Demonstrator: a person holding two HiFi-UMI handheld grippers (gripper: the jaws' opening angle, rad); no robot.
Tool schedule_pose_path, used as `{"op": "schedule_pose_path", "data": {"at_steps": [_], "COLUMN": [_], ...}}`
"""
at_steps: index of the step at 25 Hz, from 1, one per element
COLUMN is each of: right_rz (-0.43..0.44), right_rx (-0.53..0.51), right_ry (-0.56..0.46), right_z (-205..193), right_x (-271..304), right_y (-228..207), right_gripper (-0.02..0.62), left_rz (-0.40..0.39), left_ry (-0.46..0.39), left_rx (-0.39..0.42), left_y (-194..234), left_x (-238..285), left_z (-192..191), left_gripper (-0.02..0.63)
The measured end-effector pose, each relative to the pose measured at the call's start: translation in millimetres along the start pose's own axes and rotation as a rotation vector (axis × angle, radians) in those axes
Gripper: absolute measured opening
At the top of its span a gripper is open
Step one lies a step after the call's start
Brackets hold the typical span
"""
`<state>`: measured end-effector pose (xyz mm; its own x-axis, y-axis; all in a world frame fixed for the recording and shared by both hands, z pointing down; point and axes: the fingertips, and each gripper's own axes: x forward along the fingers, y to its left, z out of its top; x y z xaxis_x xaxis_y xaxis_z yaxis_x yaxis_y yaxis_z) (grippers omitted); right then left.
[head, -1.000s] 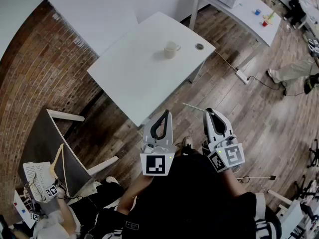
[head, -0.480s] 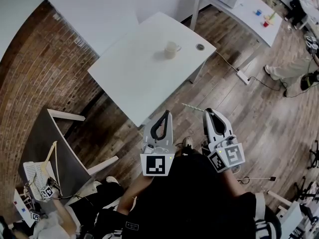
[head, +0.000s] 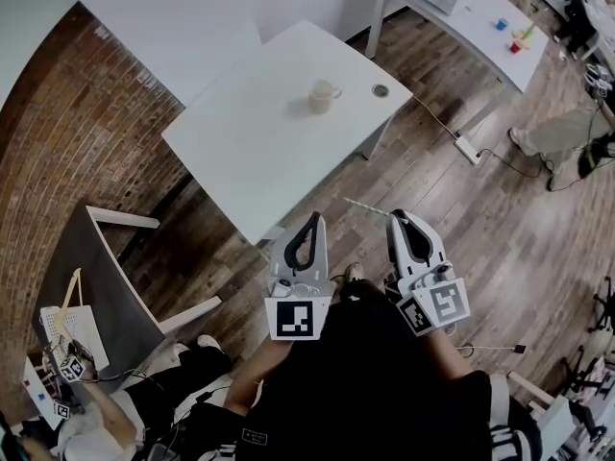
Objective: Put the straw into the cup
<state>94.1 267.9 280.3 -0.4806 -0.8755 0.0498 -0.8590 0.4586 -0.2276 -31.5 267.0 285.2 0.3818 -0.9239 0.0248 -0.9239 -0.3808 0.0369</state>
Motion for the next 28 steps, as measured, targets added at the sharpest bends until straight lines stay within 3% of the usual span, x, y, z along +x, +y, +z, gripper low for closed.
{"op": "schedule_pose_path", "data": {"at_steps": [13,28], "right_rz": [0.123,0.101], "right_rx": [0.002,0.012], "right_ry": [0.018,0.007], "right_z": [10.3,19.5], "right_x": [0.3,42.9], "right_y": [-46.1,-79.4], "right_gripper": [0.023,0.023], "left_rz": [0.114,0.106], "left_ry": [-0.016,-0.005], "left_rx": [0.008,0.016], "left_y": [-41.1,-26.6], "left_x": [29.7,80.6], "left_z": [7.1,2.1], "left_gripper": [0.003,0.003]}}
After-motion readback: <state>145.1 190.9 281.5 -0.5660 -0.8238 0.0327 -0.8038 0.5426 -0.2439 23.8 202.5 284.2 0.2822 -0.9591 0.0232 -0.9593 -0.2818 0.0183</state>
